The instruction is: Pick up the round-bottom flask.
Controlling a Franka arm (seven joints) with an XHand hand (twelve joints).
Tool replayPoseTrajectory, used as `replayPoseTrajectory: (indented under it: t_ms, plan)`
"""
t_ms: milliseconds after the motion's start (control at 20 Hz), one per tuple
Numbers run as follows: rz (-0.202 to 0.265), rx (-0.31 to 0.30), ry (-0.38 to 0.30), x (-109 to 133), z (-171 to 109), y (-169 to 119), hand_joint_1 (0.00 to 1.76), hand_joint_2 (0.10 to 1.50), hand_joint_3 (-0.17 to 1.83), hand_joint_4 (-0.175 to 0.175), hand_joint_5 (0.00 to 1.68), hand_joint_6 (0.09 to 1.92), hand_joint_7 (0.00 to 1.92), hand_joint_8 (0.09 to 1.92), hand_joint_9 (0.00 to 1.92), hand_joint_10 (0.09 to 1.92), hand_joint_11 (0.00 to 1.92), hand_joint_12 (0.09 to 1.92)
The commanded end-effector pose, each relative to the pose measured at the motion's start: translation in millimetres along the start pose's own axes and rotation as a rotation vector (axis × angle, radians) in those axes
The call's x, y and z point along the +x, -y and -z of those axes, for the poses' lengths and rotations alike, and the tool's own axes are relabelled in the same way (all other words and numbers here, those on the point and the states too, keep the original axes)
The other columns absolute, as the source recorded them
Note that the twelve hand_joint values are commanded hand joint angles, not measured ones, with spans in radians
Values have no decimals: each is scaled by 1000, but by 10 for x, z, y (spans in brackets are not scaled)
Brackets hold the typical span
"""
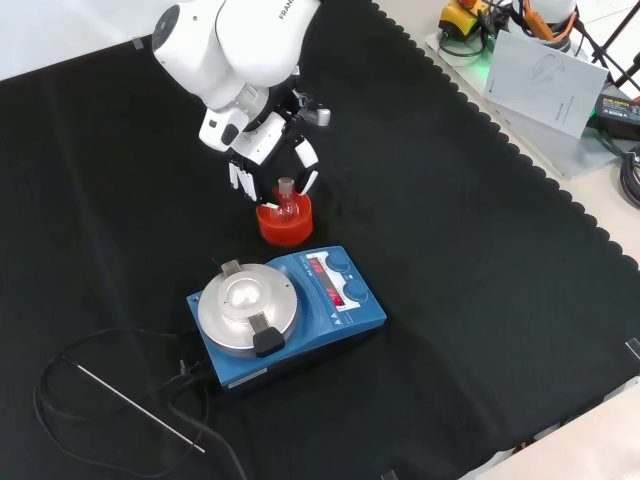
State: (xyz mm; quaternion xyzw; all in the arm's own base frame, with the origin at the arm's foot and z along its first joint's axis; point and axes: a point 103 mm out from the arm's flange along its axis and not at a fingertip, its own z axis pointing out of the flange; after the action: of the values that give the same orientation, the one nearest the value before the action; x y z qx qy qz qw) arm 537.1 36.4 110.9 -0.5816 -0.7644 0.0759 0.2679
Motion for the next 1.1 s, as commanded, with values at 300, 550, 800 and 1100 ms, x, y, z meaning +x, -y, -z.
replayPoseTrajectory:
  t_ms: [300, 550, 800, 1100]
  plan:
    - [-15, -45, 14, -19, 124, -40, 1260, 699, 592, -83, 1185, 726, 1313, 586, 1271, 545, 1072, 1140]
    - [-16, -52, 18, -36, 177, -49, 1297, 679, 616, -57, 1181, 723, 1378, 544, 1358, 466, 1223, 1031]
    - [-14, -66, 24, -19, 211, -50, 1305, 643, 670, -74, 1193, 719, 1405, 524, 1410, 412, 1312, 963]
    - [-3, -77, 18, 10, 238, -48, 1309, 617, 710, -77, 1207, 711, 1417, 522, 1430, 390, 1345, 934]
